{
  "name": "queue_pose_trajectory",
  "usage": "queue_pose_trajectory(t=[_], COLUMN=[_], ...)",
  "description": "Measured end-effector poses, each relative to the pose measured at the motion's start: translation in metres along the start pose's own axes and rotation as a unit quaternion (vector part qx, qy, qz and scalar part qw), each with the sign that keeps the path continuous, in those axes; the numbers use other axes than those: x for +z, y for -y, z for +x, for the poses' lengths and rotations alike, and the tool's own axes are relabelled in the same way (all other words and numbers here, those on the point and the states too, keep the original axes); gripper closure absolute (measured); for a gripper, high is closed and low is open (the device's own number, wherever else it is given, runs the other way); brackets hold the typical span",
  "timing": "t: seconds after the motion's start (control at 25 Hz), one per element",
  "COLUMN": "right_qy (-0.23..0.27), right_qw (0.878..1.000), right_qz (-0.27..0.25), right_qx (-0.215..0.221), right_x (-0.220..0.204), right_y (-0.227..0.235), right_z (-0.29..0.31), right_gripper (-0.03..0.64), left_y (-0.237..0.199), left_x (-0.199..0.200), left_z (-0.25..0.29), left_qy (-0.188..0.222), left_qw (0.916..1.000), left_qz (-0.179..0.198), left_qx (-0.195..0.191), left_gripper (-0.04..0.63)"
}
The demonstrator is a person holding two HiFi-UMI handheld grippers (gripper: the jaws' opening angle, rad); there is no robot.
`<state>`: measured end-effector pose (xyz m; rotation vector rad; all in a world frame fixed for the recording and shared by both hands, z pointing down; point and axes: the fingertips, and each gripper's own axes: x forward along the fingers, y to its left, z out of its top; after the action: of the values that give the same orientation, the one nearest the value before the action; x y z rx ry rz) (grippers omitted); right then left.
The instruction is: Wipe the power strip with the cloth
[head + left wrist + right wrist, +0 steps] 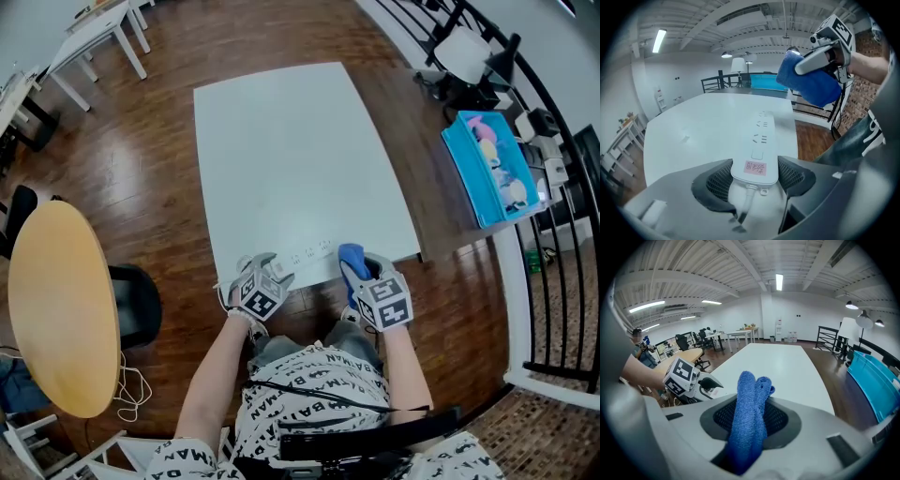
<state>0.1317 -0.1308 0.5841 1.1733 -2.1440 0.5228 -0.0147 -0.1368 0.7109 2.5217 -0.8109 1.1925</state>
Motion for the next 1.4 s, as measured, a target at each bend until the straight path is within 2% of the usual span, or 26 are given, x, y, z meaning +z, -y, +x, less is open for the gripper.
queue_pose_trajectory(t=[0.28,0.44,0.6,0.84,1.0,1.4], right_qy=[0.013,0.021,0.025,-0.005,-0.002,0.045], right_qw=[0.993,0.979,0.963,0.941,0.940,0.959], right_qz=[-0.078,-0.145,-0.193,-0.248,-0.262,-0.236], right_qx=[0.088,0.140,0.186,0.229,0.219,0.148], right_x=[0.034,0.061,0.084,0.083,0.082,0.094], right_y=[-0.065,-0.114,-0.159,-0.193,-0.188,-0.133], right_z=[0.009,0.009,0.000,-0.003,-0.007,-0.037], right_gripper=[0.482,0.482,0.482,0.482,0.482,0.480], left_y=[-0.006,-0.008,-0.005,0.009,0.018,0.030], left_x=[0.030,0.050,0.060,0.080,0.086,0.106], left_z=[-0.055,-0.094,-0.111,-0.127,-0.135,-0.157], left_qy=[0.056,0.087,0.088,0.106,0.125,0.163], left_qw=[0.9944,0.9868,0.9819,0.9706,0.9642,0.9548], left_qz=[0.050,0.075,0.099,0.151,0.170,0.185], left_qx=[0.074,0.114,0.135,0.155,0.161,0.167], left_gripper=[0.301,0.302,0.302,0.302,0.302,0.304])
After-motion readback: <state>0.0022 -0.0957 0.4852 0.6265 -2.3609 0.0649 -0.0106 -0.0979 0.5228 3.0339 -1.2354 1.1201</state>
